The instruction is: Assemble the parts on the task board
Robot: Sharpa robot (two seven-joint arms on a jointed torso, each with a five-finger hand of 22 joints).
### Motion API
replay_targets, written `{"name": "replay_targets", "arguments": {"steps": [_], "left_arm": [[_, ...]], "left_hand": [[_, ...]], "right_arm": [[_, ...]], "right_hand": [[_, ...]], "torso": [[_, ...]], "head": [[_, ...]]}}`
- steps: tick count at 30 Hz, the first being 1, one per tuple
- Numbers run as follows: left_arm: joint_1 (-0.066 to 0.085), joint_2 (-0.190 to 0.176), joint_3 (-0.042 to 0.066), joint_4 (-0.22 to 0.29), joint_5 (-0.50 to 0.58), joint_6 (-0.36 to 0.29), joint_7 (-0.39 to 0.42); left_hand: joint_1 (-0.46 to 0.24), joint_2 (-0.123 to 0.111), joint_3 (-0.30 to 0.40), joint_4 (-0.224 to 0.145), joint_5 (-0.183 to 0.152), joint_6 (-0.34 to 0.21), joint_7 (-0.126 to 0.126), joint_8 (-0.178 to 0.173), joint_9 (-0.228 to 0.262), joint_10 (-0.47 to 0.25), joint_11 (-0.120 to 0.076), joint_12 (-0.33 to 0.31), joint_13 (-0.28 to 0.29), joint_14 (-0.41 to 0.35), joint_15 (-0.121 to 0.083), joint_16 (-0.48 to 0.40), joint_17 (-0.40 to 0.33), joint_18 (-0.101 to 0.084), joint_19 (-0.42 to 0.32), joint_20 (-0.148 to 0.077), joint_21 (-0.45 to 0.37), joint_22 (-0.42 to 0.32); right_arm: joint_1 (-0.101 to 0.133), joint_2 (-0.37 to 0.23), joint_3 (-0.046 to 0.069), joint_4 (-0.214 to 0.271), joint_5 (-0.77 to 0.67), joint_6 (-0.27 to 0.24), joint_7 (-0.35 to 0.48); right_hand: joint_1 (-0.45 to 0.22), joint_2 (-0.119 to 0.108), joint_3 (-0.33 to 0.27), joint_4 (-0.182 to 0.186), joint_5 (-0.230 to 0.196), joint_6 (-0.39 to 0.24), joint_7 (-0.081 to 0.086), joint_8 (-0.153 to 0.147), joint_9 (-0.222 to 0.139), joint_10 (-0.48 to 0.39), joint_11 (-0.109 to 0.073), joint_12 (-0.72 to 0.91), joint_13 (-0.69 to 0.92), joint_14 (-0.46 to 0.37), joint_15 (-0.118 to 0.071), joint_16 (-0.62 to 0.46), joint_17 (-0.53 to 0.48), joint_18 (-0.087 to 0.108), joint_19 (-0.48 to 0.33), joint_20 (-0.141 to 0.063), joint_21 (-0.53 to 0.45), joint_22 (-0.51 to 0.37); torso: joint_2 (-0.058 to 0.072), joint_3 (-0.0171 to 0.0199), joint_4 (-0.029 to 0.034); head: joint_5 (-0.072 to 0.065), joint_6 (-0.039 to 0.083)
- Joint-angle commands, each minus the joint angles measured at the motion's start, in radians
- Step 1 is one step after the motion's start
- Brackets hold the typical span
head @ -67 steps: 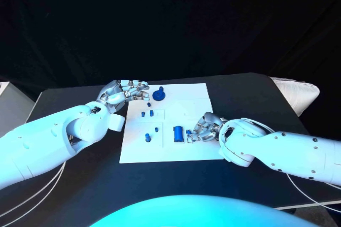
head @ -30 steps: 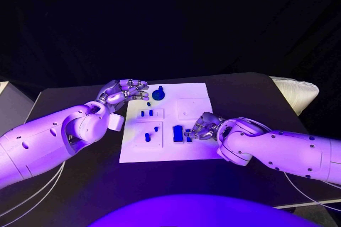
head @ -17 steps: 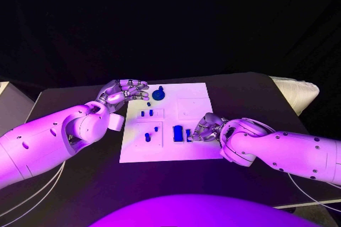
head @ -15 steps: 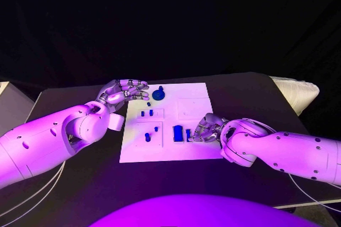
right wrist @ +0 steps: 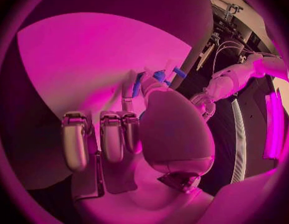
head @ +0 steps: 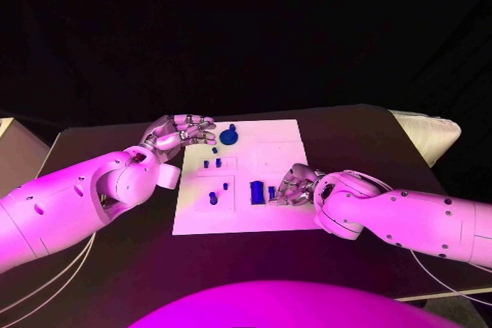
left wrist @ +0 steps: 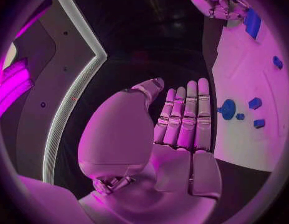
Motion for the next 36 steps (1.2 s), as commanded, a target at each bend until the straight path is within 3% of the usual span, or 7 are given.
{"name": "replay_targets", "arguments": {"steps": [1,13,18,22,25,36], "left_arm": [[-0.001,0.001,0.001,0.001,-0.003,0.017,0.005],[-0.001,0.002,0.001,0.000,-0.003,0.018,0.005],[-0.001,0.003,0.001,-0.002,-0.003,0.017,0.005],[-0.001,0.004,0.001,-0.004,-0.003,0.017,0.005],[-0.002,0.005,0.000,-0.007,-0.003,0.018,0.005],[-0.010,0.009,0.000,-0.013,-0.003,0.017,0.005]], "left_hand": [[-0.005,0.004,-0.001,0.003,0.002,0.003,0.001,0.000,-0.001,-0.006,-0.001,0.001,-0.001,-0.006,0.002,-0.005,0.001,0.008,-0.002,0.005,-0.007,-0.001],[-0.005,0.004,-0.001,0.003,0.002,0.003,0.001,0.000,-0.001,-0.006,-0.001,0.001,-0.001,-0.006,0.002,-0.005,0.001,0.008,-0.002,0.005,-0.007,-0.001],[-0.005,0.004,-0.001,0.003,0.002,0.003,0.001,0.000,-0.001,-0.006,-0.001,0.001,-0.001,-0.006,0.002,-0.005,0.001,0.008,-0.002,0.005,-0.007,-0.001],[-0.005,0.004,-0.001,0.003,0.002,0.003,0.001,0.000,-0.001,-0.006,-0.001,0.001,-0.001,-0.006,0.002,-0.005,0.001,0.008,-0.002,0.005,-0.007,-0.001],[-0.005,0.004,-0.001,0.003,0.002,0.003,0.001,0.000,-0.001,-0.006,-0.001,0.001,-0.001,-0.006,0.002,-0.005,0.001,0.008,-0.002,0.005,-0.007,-0.001],[-0.004,0.005,-0.003,0.005,0.002,0.004,0.000,0.001,-0.001,-0.008,-0.001,0.003,0.000,-0.007,0.002,-0.007,0.004,0.009,0.000,0.006,-0.011,-0.004]], "right_arm": [[-0.004,0.002,-0.001,-0.004,-0.025,0.017,-0.008],[-0.004,-0.026,-0.001,0.030,-0.032,-0.007,-0.008],[0.003,-0.050,0.001,0.053,-0.036,-0.030,-0.004],[0.010,-0.067,0.003,0.069,-0.027,-0.058,0.006],[0.015,-0.077,0.004,0.076,-0.021,-0.081,0.017],[0.026,-0.102,0.008,0.083,-0.007,-0.116,0.047]], "right_hand": [[-0.007,0.011,0.000,0.005,0.013,0.005,-0.002,0.005,-0.002,0.105,-0.008,0.002,0.263,0.104,-0.008,0.004,0.263,-0.014,0.095,-0.010,0.000,0.252],[-0.032,0.010,-0.004,0.006,0.056,0.003,-0.001,0.005,-0.007,0.105,-0.007,0.002,0.263,0.104,-0.008,0.004,0.263,-0.012,0.094,-0.010,-0.008,0.250],[-0.080,0.004,-0.028,0.008,0.077,-0.003,0.004,0.004,-0.013,0.105,-0.003,0.002,0.263,0.104,-0.004,0.004,0.263,-0.011,0.092,-0.007,-0.014,0.249],[-0.135,0.006,-0.086,0.007,0.194,-0.011,0.007,0.006,-0.016,0.105,0.000,0.002,0.263,0.104,-0.002,0.004,0.263,-0.010,0.091,-0.005,-0.019,0.248],[-0.159,0.017,-0.124,0.008,0.182,-0.017,0.008,0.009,-0.017,0.099,0.002,-0.007,0.258,0.104,-0.001,0.004,0.263,-0.007,0.087,-0.003,-0.034,0.244],[-0.157,0.024,-0.135,0.007,0.184,-0.021,0.009,0.009,-0.017,0.096,0.002,-0.014,0.254,0.104,0.000,0.004,0.263,-0.006,0.085,-0.003,-0.043,0.241]], "torso": [[0.001,-0.0008,0.0002],[0.000,-0.0007,0.0010],[0.000,-0.0007,-0.0007],[-0.001,-0.0003,-0.0002],[-0.002,0.0001,0.0003],[-0.003,0.0002,-0.0004]], "head": [[-0.002,-0.001],[-0.001,0.004],[-0.001,0.008],[-0.003,0.013],[-0.003,0.019],[-0.003,0.034]]}}
